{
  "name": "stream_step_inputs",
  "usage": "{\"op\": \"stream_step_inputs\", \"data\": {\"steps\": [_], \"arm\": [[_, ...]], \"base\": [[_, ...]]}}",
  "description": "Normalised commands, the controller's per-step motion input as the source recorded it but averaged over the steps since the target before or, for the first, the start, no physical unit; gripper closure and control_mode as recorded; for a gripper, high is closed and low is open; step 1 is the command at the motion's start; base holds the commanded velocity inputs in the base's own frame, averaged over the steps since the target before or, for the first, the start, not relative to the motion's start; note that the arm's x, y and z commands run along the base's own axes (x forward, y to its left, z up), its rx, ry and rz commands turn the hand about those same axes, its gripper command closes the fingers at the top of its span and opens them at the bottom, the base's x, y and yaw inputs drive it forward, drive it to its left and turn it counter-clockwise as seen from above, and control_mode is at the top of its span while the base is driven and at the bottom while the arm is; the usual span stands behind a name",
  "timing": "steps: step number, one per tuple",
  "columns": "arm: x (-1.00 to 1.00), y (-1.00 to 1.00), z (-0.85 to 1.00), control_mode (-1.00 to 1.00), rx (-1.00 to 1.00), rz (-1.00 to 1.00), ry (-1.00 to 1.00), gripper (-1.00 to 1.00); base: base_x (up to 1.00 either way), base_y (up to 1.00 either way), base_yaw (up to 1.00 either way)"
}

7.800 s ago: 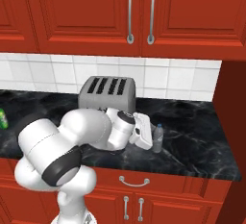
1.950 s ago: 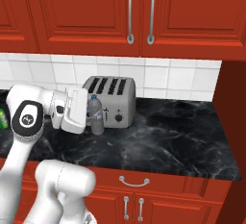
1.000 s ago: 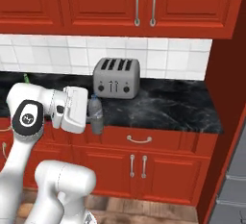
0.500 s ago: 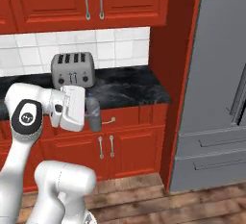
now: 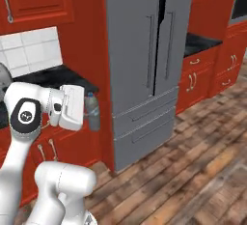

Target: Place the drinks on the dining counter in a tight cluster.

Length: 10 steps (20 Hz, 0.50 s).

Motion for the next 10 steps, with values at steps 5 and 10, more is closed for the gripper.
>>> {"op": "stream_step_inputs", "data": {"steps": [5, 10], "arm": [[0.0, 0.0, 0.0, 1.0, 0.0, 0.0, 0.0, 1.0], [0.0, 0.0, 0.0, 1.0, 0.0, 0.0, 0.0, 1.0]], "base": [[-0.12, 0.03, -0.85], [-0.11, 0.02, -0.85]]}}
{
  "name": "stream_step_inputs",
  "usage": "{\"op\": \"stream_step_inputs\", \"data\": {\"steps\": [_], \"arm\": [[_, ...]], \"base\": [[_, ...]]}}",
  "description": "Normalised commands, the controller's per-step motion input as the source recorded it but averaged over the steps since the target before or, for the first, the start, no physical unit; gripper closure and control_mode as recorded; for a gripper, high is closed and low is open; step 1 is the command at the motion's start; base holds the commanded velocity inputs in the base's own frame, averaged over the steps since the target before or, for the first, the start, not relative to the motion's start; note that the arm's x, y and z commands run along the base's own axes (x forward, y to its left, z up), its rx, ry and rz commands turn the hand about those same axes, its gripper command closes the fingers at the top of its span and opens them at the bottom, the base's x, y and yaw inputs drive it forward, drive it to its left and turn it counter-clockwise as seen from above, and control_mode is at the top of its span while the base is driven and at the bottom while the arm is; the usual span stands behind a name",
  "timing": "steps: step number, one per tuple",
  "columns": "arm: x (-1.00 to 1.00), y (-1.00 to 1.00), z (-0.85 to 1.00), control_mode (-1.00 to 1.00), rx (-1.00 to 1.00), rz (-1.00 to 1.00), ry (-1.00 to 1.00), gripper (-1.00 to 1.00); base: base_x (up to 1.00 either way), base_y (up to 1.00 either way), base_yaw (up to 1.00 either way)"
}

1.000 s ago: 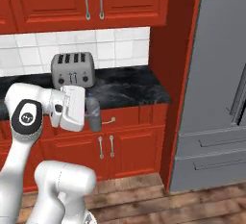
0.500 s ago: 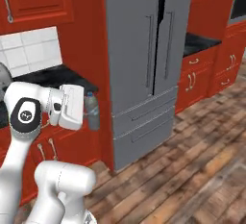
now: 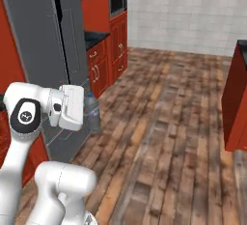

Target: Place the drinks on the dining counter in a tight cluster.

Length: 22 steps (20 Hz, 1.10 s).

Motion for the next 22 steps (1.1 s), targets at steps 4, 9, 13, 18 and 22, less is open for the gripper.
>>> {"op": "stream_step_inputs", "data": {"steps": [4, 9, 13, 18, 22], "arm": [[0.0, 0.0, 0.0, 1.0, 0.0, 0.0, 0.0, 1.0], [0.0, 0.0, 0.0, 1.0, 0.0, 0.0, 0.0, 1.0], [0.0, 0.0, 0.0, 1.0, 0.0, 0.0, 0.0, 1.0], [0.0, 0.0, 0.0, 1.0, 0.0, 0.0, 0.0, 1.0], [0.0, 0.0, 0.0, 1.0, 0.0, 0.0, 0.0, 1.0]], "base": [[-0.08, 0.01, -0.86], [-0.01, 0.0, -0.88], [0.26, 0.0, -0.57], [0.5, -0.03, -0.31], [0.67, 0.0, -0.26]]}}
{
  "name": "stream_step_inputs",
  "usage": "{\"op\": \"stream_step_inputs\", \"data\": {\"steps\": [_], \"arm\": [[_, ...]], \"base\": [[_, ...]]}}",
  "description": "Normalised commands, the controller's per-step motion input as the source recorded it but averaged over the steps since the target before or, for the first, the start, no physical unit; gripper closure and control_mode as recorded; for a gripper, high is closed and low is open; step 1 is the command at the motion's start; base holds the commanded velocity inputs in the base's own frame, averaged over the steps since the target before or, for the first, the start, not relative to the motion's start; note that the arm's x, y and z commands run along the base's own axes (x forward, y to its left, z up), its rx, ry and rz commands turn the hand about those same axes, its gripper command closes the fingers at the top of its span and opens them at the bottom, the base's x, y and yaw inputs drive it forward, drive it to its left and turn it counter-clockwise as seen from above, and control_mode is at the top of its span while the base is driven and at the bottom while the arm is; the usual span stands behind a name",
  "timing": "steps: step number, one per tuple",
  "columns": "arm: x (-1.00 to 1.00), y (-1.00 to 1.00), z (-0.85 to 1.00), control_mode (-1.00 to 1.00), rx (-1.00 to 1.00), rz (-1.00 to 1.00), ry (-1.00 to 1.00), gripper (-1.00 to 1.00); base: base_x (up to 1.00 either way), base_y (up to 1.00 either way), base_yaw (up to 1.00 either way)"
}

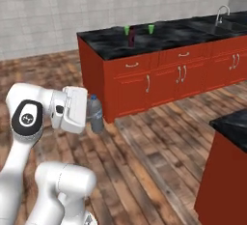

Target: Place the drinks on the dining counter in a tight cluster.

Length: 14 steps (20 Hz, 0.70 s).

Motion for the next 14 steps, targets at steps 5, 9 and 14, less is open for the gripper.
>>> {"op": "stream_step_inputs", "data": {"steps": [5, 9, 14], "arm": [[0.0, 0.0, 0.0, 1.0, 0.0, 0.0, 0.0, 1.0], [0.0, 0.0, 0.0, 1.0, 0.0, 0.0, 0.0, 1.0], [0.0, 0.0, 0.0, 1.0, 0.0, 0.0, 0.0, 1.0]], "base": [[0.7, 0.0, -0.21], [0.75, 0.0, -0.16], [0.76, 0.0, -0.15]]}}
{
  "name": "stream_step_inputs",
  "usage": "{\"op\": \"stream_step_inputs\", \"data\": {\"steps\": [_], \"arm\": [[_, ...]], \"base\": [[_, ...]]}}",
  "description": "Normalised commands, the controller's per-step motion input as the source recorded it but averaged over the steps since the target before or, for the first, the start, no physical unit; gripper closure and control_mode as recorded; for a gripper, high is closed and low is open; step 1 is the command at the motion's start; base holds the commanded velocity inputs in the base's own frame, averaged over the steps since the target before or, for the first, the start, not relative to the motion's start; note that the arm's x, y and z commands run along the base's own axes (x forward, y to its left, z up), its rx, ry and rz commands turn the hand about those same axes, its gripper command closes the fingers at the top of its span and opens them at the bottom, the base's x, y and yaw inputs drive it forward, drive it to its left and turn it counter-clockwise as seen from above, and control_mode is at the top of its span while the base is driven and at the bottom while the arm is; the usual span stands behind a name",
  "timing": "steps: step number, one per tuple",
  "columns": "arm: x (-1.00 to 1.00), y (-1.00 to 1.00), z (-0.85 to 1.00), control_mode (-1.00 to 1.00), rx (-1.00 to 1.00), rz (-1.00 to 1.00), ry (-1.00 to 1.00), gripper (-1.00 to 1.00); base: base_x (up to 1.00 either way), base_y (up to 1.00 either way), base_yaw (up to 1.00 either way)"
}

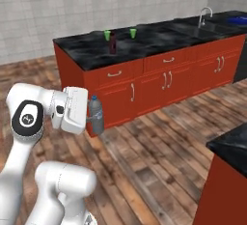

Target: Place the drinks on the dining counter in a tight cluster.

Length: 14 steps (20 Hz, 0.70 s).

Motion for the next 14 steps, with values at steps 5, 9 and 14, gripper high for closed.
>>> {"op": "stream_step_inputs", "data": {"steps": [5, 9, 14], "arm": [[0.0, 0.0, 0.0, 1.0, 0.0, 0.0, 0.0, 1.0], [0.0, 0.0, 0.0, 1.0, 0.0, 0.0, 0.0, 1.0], [0.0, 0.0, 0.0, 1.0, 0.0, 0.0, 0.0, 1.0]], "base": [[0.81, 0.01, -0.09], [0.92, 0.17, -0.01], [0.93, 0.18, 0.0]]}}
